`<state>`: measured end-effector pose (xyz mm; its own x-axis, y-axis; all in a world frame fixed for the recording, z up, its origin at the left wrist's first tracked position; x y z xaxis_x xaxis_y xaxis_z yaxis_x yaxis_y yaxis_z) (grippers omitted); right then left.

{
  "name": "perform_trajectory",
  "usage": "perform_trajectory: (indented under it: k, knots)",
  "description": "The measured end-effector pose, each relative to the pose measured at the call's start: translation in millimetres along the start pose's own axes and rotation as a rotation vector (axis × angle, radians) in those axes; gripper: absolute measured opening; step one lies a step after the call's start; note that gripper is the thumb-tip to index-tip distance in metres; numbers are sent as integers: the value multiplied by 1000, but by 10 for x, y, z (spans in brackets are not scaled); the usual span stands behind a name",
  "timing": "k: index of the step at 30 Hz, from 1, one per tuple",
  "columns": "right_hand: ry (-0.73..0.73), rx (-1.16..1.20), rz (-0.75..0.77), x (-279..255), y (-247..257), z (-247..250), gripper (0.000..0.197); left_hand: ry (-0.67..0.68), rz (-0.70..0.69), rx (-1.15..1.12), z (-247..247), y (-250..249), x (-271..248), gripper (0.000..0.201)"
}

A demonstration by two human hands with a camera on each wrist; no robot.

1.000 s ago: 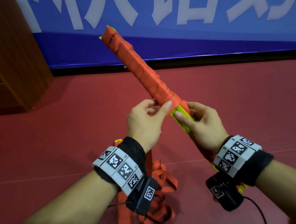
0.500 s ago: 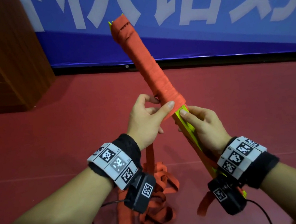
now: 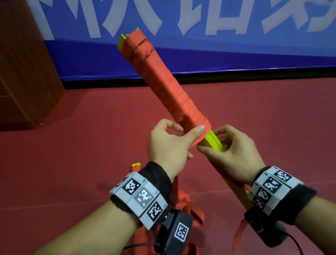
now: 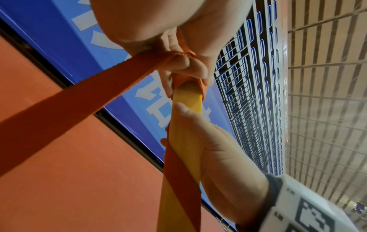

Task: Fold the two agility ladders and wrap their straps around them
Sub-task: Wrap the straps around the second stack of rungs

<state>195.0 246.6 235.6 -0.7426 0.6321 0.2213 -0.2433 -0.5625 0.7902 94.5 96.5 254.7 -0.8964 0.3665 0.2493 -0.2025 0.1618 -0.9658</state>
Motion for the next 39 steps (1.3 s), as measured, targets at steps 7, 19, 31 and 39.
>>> perform_trajectory:
  k: [7, 19, 31, 39]
  knots:
    - [9, 119, 10, 34, -68, -43, 34, 66, -17, 23, -1, -63, -31, 42]
    - [-28, 112, 43, -9, 28, -13, 20, 64, -97, 131, -34, -124, -73, 27]
    - [54, 529, -57, -59, 137, -100, 18, 92, -92, 104, 13, -117, -36, 30]
    - [113, 497, -71, -82, 182, -84, 14, 170, -137, 192, -18, -37, -25, 22]
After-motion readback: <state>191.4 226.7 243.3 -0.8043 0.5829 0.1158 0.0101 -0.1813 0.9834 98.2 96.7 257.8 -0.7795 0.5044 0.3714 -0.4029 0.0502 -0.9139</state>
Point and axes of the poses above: each hand's wrist, its own x-axis towards the middle knuckle, its own z-axis out of the back of the hand, y = z × x, the point moved 4 cm from there along x, towards the middle knuckle, and after that the axes turned 6 degrees about -z, right-handed, at the moved point
